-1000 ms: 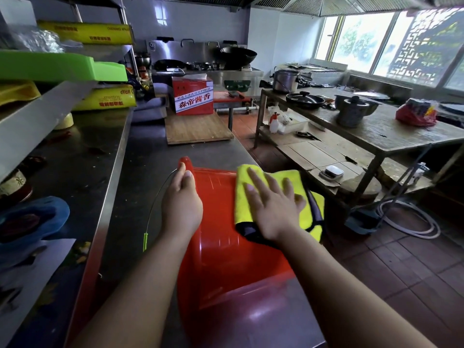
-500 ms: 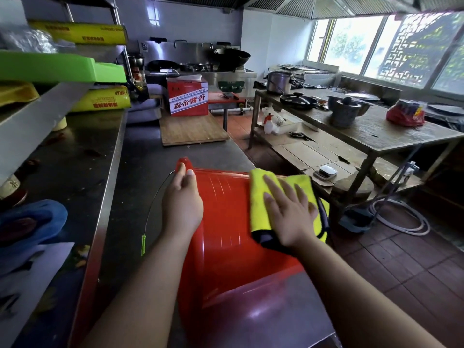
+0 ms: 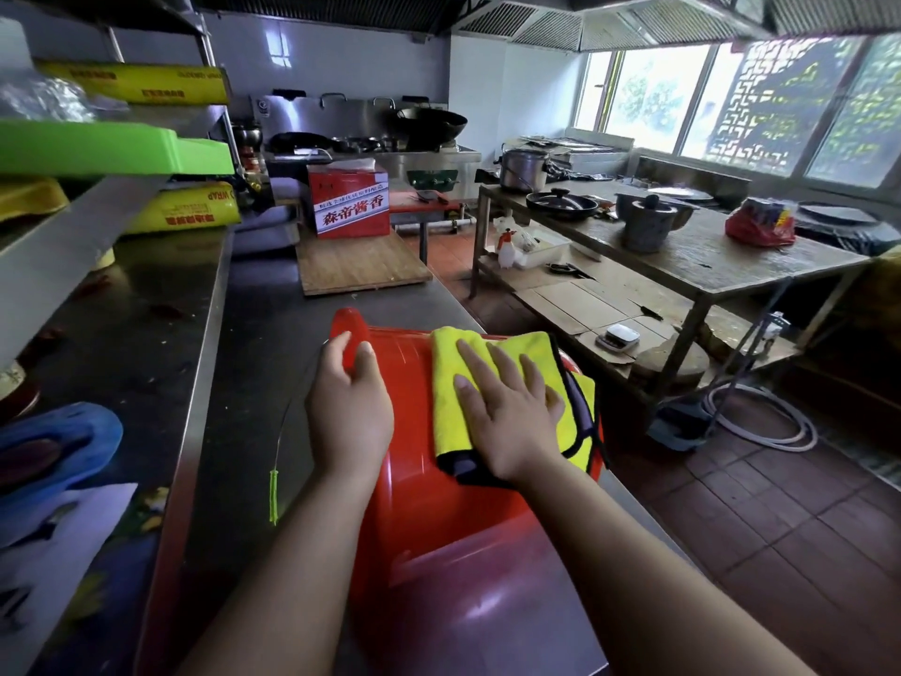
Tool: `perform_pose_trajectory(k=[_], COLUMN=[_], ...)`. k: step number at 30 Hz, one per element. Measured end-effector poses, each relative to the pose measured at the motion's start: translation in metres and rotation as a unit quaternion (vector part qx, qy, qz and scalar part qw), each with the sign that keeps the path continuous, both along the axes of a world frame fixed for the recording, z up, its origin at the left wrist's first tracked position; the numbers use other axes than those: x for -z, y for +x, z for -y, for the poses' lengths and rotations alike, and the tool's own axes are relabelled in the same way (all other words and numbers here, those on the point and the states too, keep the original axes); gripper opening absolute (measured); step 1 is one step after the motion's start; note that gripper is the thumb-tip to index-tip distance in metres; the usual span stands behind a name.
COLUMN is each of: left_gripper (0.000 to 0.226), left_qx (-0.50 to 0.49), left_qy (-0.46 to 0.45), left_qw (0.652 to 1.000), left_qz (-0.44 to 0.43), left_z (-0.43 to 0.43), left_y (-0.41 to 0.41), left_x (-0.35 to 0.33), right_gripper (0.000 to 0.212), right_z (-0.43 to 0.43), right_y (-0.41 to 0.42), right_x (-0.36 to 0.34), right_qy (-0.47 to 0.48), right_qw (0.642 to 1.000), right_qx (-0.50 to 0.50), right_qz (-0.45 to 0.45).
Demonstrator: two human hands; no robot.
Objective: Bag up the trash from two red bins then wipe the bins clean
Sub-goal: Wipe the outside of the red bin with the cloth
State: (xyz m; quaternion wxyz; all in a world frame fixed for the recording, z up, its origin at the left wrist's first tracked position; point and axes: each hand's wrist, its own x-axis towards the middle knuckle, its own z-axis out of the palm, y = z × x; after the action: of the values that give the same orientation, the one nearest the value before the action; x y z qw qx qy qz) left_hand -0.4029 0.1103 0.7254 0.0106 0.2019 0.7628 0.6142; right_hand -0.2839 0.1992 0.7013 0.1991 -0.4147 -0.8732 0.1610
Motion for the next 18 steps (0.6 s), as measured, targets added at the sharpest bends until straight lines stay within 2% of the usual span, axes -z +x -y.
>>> perform_pose_trajectory(k=[4, 9, 14, 18], left_gripper=[0.047, 0.046, 0.045, 0.045], left_qx=[0.067, 0.082, 0.067, 0.067], left_qy=[-0.025, -0.017, -0.008, -0.011], left_qw=[0.997, 0.996, 0.997, 0.997], left_qz=[-0.008, 0.009, 0.021, 0.026], left_z=[0.014, 0.024, 0.012, 0.008], left_y=[0.006, 0.016, 0.005, -0.002], left_x=[0.011, 0.016, 0.01, 0.008], right_gripper=[0.046, 0.046, 0.05, 0.059], right_z=[-0.018, -0.018, 0.025, 0.031], right_y=[0.001, -0.013, -0.041, -0.05], right_x=[0.001, -0.005, -0.007, -0.003], right_qy=[-0.013, -0.025, 0.023, 0.057], right_qw=[1.0, 1.0, 0.993, 0.99], right_qx=[0.015, 0.011, -0.112, -0.132], right_qz=[-0.004, 0.001, -0.004, -0.011])
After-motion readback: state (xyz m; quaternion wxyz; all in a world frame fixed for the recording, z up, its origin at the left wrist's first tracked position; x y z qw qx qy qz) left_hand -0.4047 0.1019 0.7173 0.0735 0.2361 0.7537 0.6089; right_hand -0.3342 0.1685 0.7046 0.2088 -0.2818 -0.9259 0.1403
